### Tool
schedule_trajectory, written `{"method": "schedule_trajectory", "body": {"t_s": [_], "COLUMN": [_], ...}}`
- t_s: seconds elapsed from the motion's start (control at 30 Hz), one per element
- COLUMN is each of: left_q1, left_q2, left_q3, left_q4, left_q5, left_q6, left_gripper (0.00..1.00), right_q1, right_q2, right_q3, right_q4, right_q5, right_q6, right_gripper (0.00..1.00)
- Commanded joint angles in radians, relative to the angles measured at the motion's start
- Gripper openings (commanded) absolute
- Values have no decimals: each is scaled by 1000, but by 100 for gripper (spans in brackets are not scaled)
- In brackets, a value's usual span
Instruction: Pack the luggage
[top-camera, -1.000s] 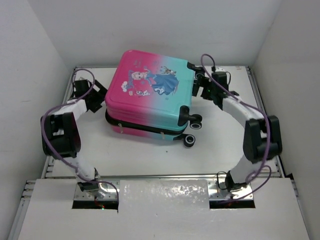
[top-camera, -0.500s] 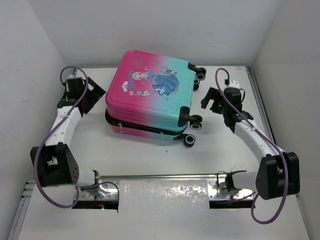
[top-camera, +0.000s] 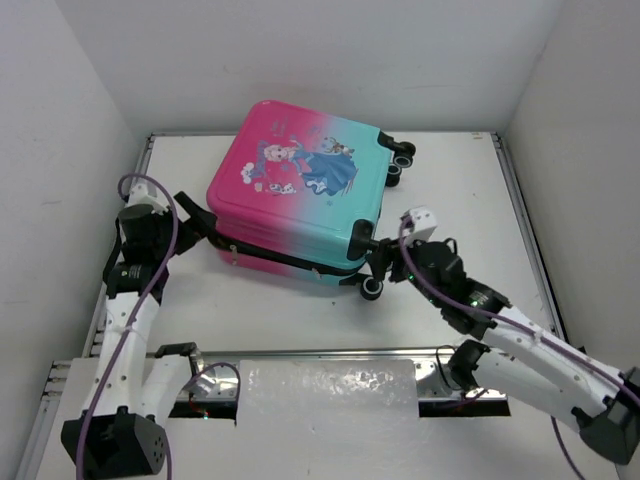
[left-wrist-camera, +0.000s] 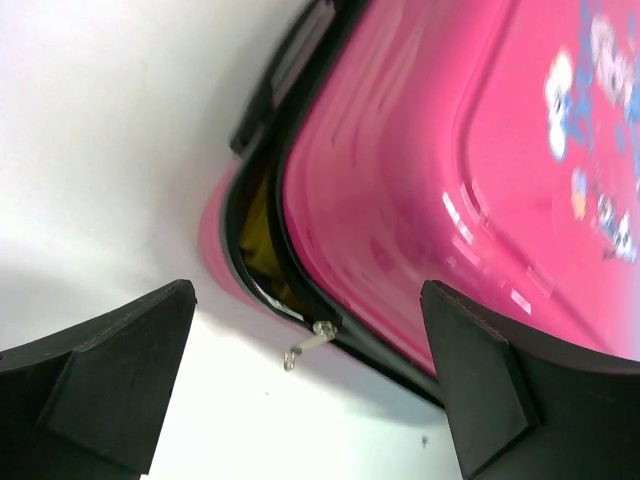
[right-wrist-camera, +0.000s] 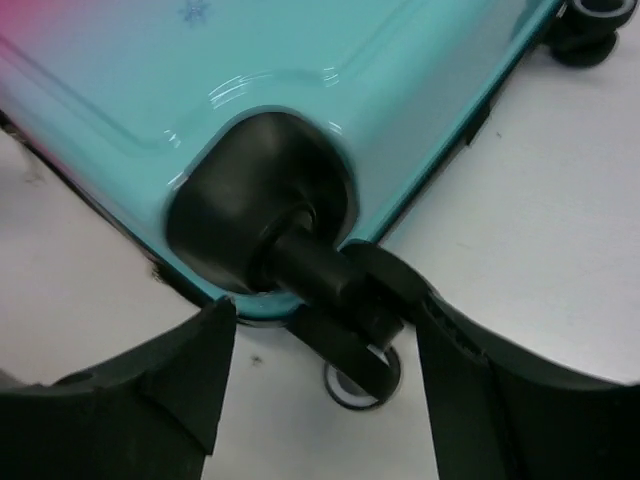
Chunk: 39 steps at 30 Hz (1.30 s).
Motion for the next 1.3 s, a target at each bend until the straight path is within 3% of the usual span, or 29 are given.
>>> {"method": "schedule_trajectory", "body": {"t_s": [0.0,0.1,0.13,0.2,0.3,0.37,0.47,0.57,0.67,0.77,0.9,0.97,1.03,1.13,1.23,1.27], "left_q1": [-8,-8,-8,-8,-11,-10,-22,-26,-32,-42,-59,-63,-75,-100,-225,-318], "left_q2": [-2,32,29,-9,-38,-54,-61,20,5,-73,-126,-137,-123,-69,9,32], "left_q3": [-54,-48,-51,-67,-58,-54,-91,-72,-80,-93,-82,-82,-84,-93,-84,-76], "left_q4": [86,66,62,72,52,32,52,46,48,19,-36,-46,-46,-5,63,86], "left_q5": [124,147,141,136,129,138,119,176,237,233,245,222,190,175,69,23], "left_q6": [37,18,12,5,34,72,86,87,84,84,97,97,83,51,-5,-21], "left_gripper": [94,93,93,93,93,92,92,92,92,92,92,93,93,93,93,93], "right_q1": [134,305,353,437,483,517,622,499,323,67,-122,-157,-159,-66,9,17], "right_q2": [60,202,244,352,468,522,586,614,597,622,704,717,674,527,456,450], "right_q3": [-68,-19,-4,16,19,39,94,122,154,310,541,614,638,462,287,186], "right_q4": [16,59,47,85,212,268,222,202,199,98,-65,-165,-196,-74,31,86], "right_q5": [128,147,275,362,485,570,753,616,510,418,307,305,242,171,129,102], "right_q6": [24,65,81,136,197,210,223,222,121,3,-146,-186,-183,-123,-71,-62], "right_gripper": [66,65,65,64,55,42,45,49,44,39,40,44,57,72,71,69]}}
